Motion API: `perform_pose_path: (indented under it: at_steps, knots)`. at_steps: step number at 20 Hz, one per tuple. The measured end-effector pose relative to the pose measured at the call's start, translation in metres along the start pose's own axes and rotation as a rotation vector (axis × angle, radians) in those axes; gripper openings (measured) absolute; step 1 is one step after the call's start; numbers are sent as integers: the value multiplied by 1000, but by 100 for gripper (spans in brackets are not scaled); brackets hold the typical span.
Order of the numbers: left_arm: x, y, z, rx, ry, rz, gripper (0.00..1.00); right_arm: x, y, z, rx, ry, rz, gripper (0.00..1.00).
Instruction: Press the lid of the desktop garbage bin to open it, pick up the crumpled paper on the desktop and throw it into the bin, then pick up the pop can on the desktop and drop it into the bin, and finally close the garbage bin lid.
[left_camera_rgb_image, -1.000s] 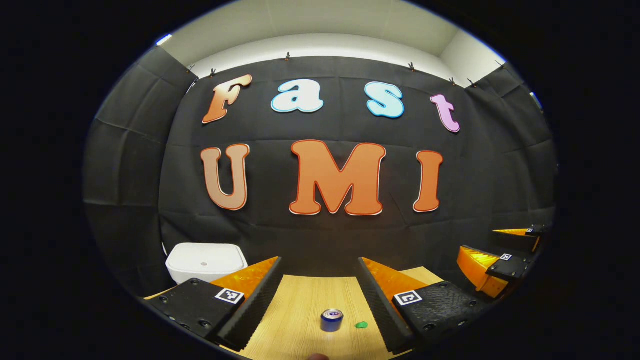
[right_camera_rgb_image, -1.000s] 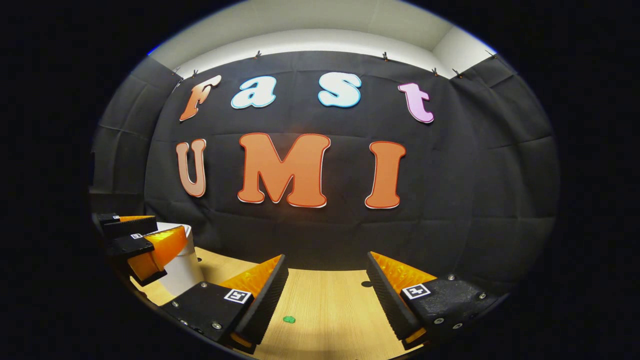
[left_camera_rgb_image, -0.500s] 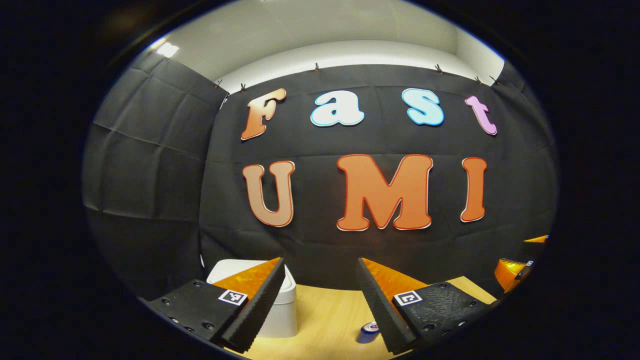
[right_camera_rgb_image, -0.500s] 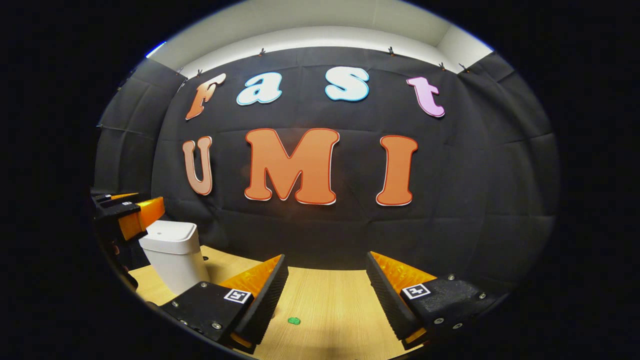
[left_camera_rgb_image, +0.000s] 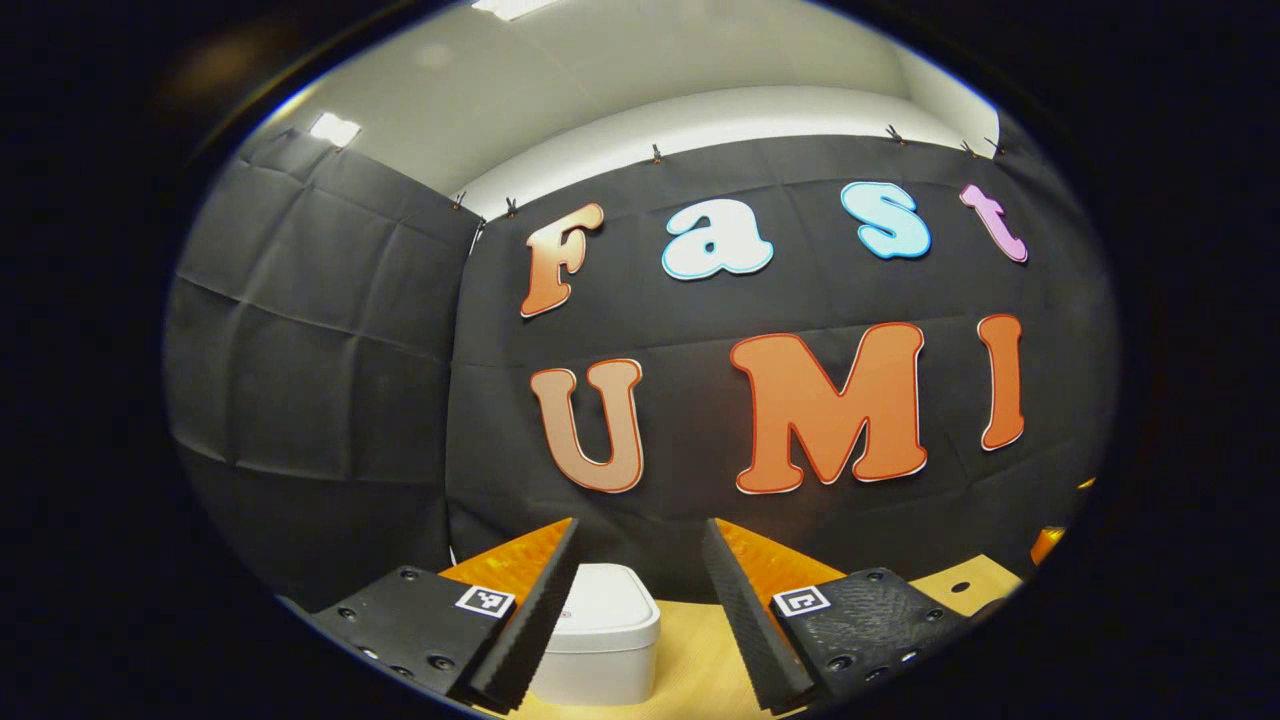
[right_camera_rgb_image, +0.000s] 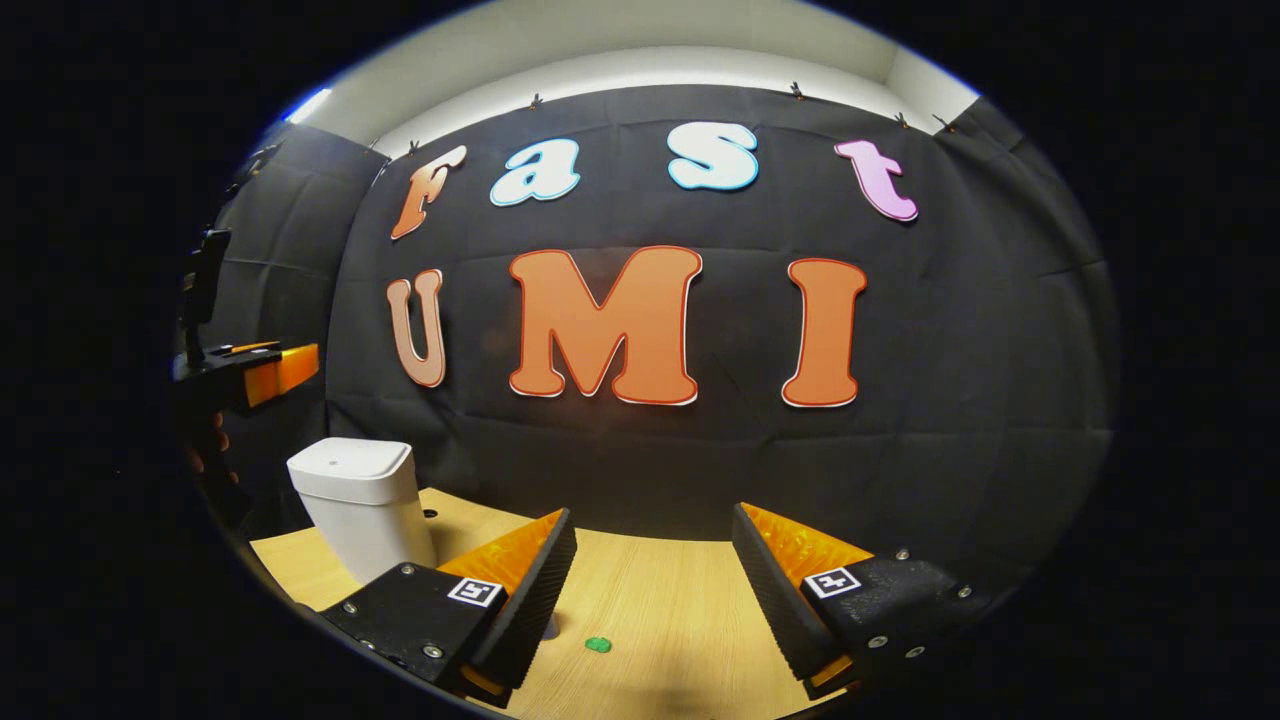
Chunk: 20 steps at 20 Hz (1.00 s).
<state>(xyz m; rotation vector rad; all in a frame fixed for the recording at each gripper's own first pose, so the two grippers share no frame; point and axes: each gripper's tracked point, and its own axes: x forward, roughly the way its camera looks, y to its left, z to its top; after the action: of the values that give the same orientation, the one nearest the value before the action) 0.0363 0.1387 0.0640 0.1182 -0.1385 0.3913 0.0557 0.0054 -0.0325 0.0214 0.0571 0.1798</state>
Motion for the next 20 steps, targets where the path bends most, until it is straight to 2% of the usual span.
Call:
perform_pose_path:
  at_steps: [1, 4, 5, 7, 8, 11, 12, 14, 20]
  knots:
    - [5, 2, -1, -10, 12, 1, 80, 1, -1, 0, 6, 4, 11, 94]
    - [24, 24, -9, -57, 45, 50, 63, 7, 0, -1, 6, 11, 30, 94]
    - [31, 30, -12, -66, 55, 62, 61, 9, 1, -2, 3, 14, 29, 94]
    - [44, 47, -20, -78, 76, 78, 50, 13, 0, -6, 6, 21, 12, 94]
    - [50, 55, -26, -81, 92, 84, 41, 16, 0, -7, 11, 23, -2, 94]
    - [73, 71, -47, -89, 137, 71, 25, 26, 4, -11, 9, 31, -47, 94]
    - [83, 74, -57, -88, 161, 66, 14, 28, 5, -13, 4, 32, -59, 94]
    - [95, 79, -85, -87, 221, 54, 0, 36, 9, -17, -1, 40, -82, 94]
    - [112, 88, -147, -93, 362, 20, 0, 49, 26, -32, -13, 83, -102, 94]
